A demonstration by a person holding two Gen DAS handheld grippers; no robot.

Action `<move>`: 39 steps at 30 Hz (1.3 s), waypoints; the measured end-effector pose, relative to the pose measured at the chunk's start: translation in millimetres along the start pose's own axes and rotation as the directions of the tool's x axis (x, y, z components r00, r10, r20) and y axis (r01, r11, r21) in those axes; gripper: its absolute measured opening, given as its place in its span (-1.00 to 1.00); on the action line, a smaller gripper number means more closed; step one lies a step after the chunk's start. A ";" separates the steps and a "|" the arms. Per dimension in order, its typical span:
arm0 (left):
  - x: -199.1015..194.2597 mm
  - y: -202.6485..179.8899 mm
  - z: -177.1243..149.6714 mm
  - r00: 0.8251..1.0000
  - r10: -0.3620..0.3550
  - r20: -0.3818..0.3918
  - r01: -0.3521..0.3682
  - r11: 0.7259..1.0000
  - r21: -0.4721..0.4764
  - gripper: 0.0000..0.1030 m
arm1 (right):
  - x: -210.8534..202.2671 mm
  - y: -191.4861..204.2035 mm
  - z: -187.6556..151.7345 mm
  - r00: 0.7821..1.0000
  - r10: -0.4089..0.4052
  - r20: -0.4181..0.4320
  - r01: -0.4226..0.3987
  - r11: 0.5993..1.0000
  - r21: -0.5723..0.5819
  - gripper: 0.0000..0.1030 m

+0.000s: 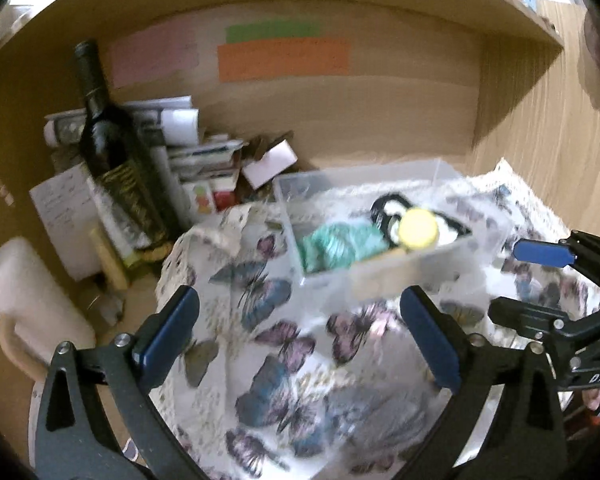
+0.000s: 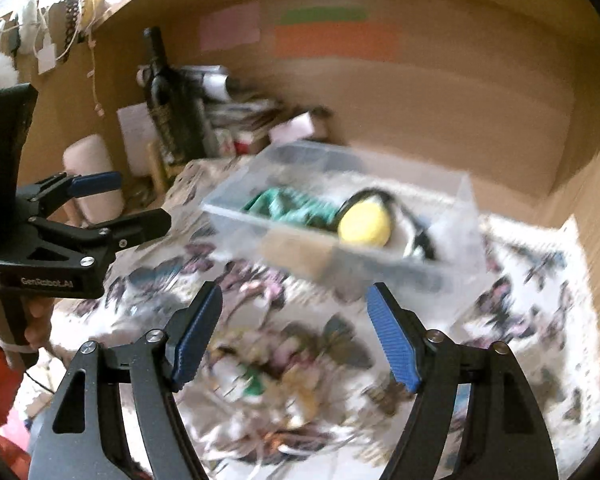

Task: Organize soft objects
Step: 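Grasp the grey mesh bag with the left tool while the right tool grasps the floral scrunchie, then lower the mesh bag into the box with the left tool while the right tool drops the scrunchie in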

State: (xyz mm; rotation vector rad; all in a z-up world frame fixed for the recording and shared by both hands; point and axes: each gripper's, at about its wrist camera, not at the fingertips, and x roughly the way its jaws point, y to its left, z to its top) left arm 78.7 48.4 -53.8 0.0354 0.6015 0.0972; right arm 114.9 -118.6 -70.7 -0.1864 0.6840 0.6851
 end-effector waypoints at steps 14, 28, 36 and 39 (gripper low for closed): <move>4.9 -7.7 -61.7 0.982 -0.082 -0.170 0.079 0.996 -0.029 0.98 | 19.0 -3.3 -33.2 0.992 -0.009 -0.127 0.014 0.999 0.037 -0.21; 34.0 -25.0 -77.0 0.947 -0.198 -0.251 0.183 0.980 -0.084 0.53 | 12.7 -29.7 -54.6 0.986 -0.070 -0.151 0.084 0.992 0.094 -0.67; 27.8 -18.3 -72.1 0.946 -0.222 -0.237 0.203 0.974 -0.103 -0.23 | -1.1 -29.5 -43.1 0.994 -0.079 -0.074 0.086 0.991 0.103 -0.73; 20.5 -15.5 -66.6 0.956 -0.205 -0.210 0.190 0.978 -0.090 -0.27 | -10.0 -32.9 -37.1 0.995 -0.089 -0.041 0.093 0.989 0.113 -0.73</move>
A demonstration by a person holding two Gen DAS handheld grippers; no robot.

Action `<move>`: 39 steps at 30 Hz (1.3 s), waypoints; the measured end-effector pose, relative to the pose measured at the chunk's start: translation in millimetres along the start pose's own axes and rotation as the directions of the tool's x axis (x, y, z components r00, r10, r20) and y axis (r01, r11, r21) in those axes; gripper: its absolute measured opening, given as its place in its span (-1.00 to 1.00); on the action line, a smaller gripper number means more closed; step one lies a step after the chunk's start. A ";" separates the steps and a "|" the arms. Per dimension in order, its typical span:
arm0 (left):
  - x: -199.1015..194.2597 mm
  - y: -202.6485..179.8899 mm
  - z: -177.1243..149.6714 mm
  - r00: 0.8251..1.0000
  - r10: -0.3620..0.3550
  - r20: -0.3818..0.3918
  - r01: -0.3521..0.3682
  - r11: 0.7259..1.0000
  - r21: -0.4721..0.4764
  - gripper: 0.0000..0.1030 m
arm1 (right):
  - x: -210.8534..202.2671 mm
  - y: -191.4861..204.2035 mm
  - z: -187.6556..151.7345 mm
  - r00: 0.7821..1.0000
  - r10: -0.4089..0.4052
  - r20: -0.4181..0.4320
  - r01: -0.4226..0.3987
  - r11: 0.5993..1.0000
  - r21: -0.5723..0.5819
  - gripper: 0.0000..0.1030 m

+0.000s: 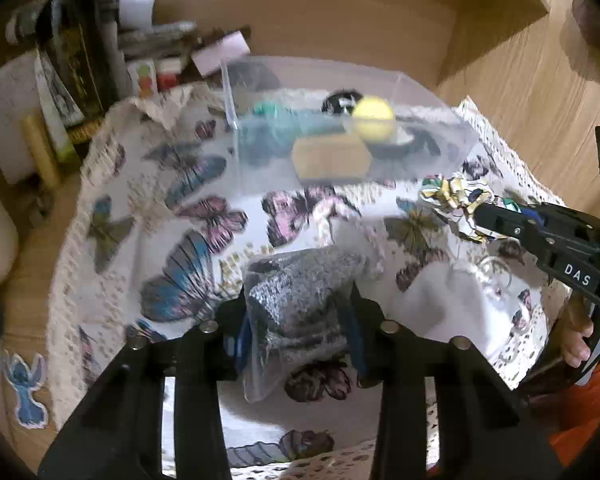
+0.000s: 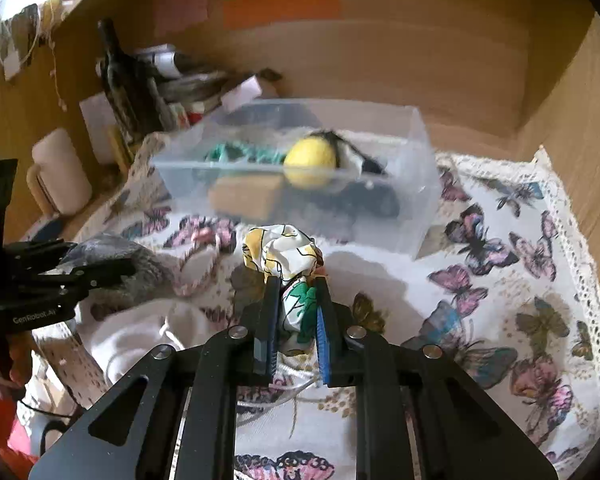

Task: Organize soft objects
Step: 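Lower the mesh bag into the box with the left tool while the right tool drops the scrunchie in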

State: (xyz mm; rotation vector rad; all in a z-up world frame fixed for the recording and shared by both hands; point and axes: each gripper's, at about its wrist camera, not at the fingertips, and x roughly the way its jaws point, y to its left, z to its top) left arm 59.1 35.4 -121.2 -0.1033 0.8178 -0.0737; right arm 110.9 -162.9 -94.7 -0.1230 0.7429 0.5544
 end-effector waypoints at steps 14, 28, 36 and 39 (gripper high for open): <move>-51.1 2.5 51.5 0.970 0.036 0.242 -0.036 0.999 -0.007 -0.27 | -33.5 -5.4 40.6 0.984 -0.034 0.176 0.033 0.999 0.012 -0.73; -54.1 -8.3 109.1 0.932 0.072 0.355 -0.078 0.997 0.003 -0.26 | -33.2 -21.7 90.3 0.959 -0.087 0.270 0.086 0.996 0.018 -0.73; -18.8 -5.6 135.4 0.947 0.099 0.305 -0.102 0.995 -0.007 -0.26 | 2.9 -35.7 103.2 0.975 -0.102 0.196 0.097 0.995 0.033 -0.73; -0.9 -2.7 140.9 0.960 0.093 0.265 -0.094 0.996 -0.009 -0.26 | 24.2 -39.6 103.5 0.984 -0.107 0.144 0.102 0.994 0.037 -0.73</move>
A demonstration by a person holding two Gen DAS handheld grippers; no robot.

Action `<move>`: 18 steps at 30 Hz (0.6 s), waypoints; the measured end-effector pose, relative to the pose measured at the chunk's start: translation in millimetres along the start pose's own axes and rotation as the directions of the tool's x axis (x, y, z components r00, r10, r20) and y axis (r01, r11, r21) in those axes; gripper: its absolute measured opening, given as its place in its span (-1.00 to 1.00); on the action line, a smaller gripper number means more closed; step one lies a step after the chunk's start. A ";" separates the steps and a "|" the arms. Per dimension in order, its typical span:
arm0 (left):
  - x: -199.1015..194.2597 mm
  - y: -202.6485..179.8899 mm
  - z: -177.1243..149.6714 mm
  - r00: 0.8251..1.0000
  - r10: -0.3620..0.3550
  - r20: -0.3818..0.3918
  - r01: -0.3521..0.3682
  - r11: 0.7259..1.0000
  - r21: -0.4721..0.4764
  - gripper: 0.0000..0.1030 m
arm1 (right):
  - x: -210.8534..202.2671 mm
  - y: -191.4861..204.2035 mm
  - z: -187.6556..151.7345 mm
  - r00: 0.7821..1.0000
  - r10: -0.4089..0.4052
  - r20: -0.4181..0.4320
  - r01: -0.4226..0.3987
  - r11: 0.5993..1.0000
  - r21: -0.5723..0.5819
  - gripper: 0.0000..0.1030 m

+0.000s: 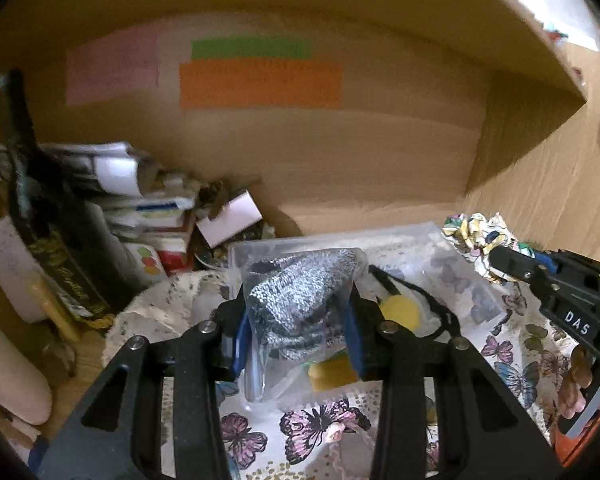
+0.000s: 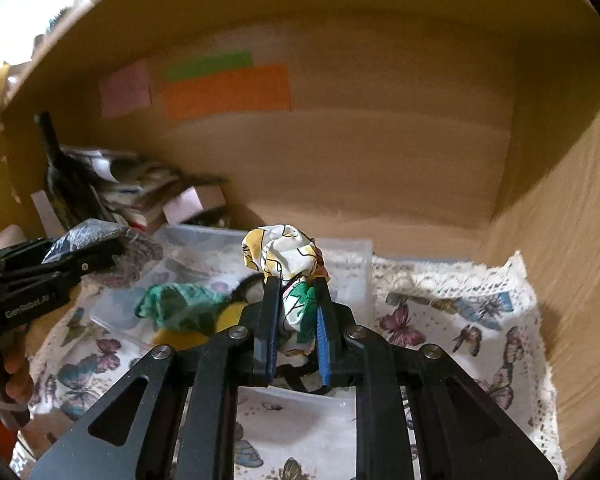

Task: Organize soft objects
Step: 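Lower the mesh bag into the box with the left tool while the right tool drops the scrunchie in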

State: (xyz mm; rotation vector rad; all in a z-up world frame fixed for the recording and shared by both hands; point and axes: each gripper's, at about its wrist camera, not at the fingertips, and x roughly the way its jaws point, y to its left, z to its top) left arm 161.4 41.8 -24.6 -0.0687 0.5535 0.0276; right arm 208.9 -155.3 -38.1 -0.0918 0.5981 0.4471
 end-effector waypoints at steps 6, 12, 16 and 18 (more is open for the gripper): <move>43.0 -1.6 -10.0 0.994 -0.008 -0.113 0.011 1.000 0.020 -0.26 | 32.3 1.3 -10.7 0.996 -0.001 -0.091 0.000 1.000 -0.012 -0.73; 66.3 -8.3 -18.4 0.988 0.015 -0.155 -0.006 0.998 0.058 -0.25 | 51.5 1.8 -17.6 0.989 -0.019 -0.145 0.015 0.999 -0.034 -0.72; 75.8 -10.8 -21.7 0.984 0.021 -0.179 -0.008 0.997 0.073 -0.16 | 52.1 1.3 -18.0 0.988 -0.022 -0.152 0.016 0.999 -0.043 -0.66; 76.3 -11.8 -22.0 0.983 0.025 -0.180 -0.011 0.997 0.078 -0.08 | 50.1 3.2 -18.3 0.989 -0.031 -0.148 0.023 0.998 -0.052 -0.61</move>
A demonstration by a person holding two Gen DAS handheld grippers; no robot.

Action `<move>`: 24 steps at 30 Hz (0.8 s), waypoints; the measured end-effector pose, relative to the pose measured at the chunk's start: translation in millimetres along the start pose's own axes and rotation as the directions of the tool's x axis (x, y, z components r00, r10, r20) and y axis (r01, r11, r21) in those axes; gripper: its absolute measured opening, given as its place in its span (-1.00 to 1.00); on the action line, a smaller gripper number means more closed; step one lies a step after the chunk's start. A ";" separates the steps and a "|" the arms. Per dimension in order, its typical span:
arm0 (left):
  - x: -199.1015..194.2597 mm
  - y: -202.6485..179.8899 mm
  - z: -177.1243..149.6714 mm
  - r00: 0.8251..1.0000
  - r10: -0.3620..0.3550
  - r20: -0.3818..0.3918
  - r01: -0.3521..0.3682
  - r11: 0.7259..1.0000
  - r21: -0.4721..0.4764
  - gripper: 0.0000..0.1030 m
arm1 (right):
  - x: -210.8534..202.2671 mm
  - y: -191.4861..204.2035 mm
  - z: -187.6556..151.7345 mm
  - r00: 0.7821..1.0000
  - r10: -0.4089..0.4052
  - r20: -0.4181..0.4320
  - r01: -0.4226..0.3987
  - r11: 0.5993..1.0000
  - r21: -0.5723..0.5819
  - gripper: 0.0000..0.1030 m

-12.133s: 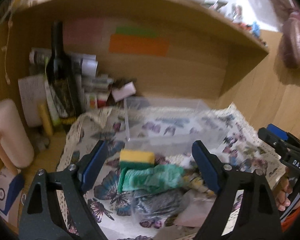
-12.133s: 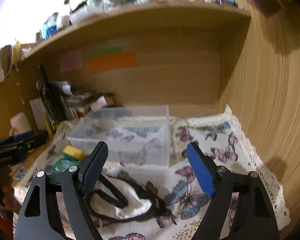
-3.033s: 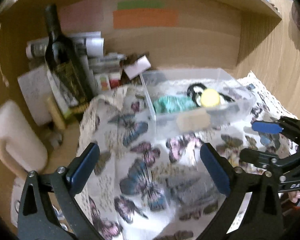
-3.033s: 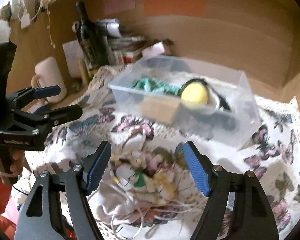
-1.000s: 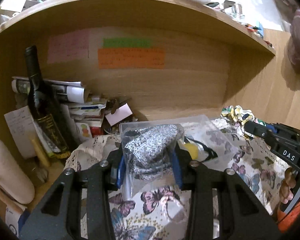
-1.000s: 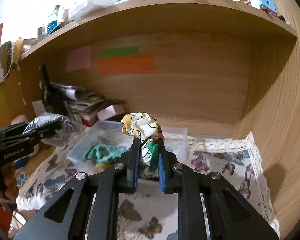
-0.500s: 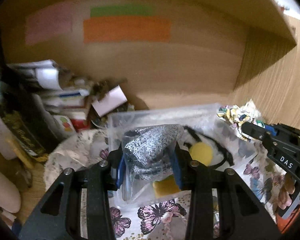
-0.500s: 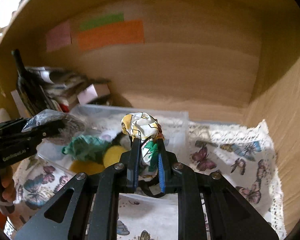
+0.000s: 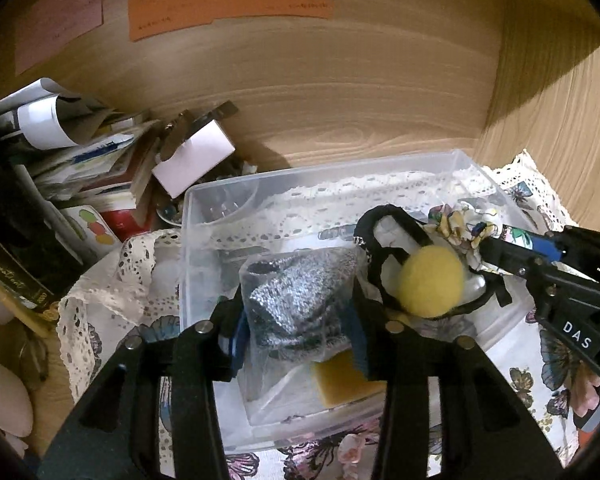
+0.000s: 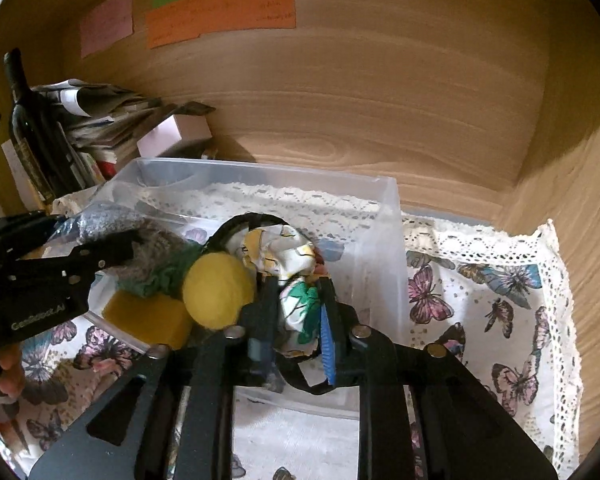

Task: Organize soft objects
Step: 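Lower the mesh bag into the box with the left tool while the right tool drops the scrunchie in, then grasp the white drawstring bag with the right tool while the left tool grasps the pink braided hair tie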

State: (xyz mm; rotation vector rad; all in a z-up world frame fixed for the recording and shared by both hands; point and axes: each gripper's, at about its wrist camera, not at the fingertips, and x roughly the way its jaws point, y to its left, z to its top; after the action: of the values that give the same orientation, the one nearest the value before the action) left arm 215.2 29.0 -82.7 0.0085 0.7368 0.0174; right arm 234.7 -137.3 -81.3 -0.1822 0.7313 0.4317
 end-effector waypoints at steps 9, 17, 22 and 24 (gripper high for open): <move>-12.6 -4.5 0.4 1.000 -0.024 0.001 0.024 1.000 0.011 0.38 | -27.2 7.5 2.9 0.997 -0.009 0.073 0.010 1.000 -0.020 0.02; -60.0 -5.4 -1.3 0.995 -0.056 0.081 0.055 0.998 0.013 0.64 | -79.9 15.5 3.6 0.981 0.030 0.194 -0.025 0.999 -0.024 0.40; -101.1 -6.5 -10.3 0.985 -0.032 0.167 0.027 0.999 0.032 0.90 | -104.0 25.7 -5.3 0.973 0.067 0.222 -0.058 0.997 -0.043 0.42; -114.4 -8.5 -16.7 0.980 -0.023 0.198 0.015 0.999 0.041 0.92 | -110.3 30.7 -10.7 0.971 0.085 0.225 -0.078 0.996 -0.037 0.49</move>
State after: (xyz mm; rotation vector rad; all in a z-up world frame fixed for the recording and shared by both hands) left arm 119.4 18.4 -18.3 0.0397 0.5375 -0.0161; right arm 141.7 -148.0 -14.5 -0.1272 0.5100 0.5320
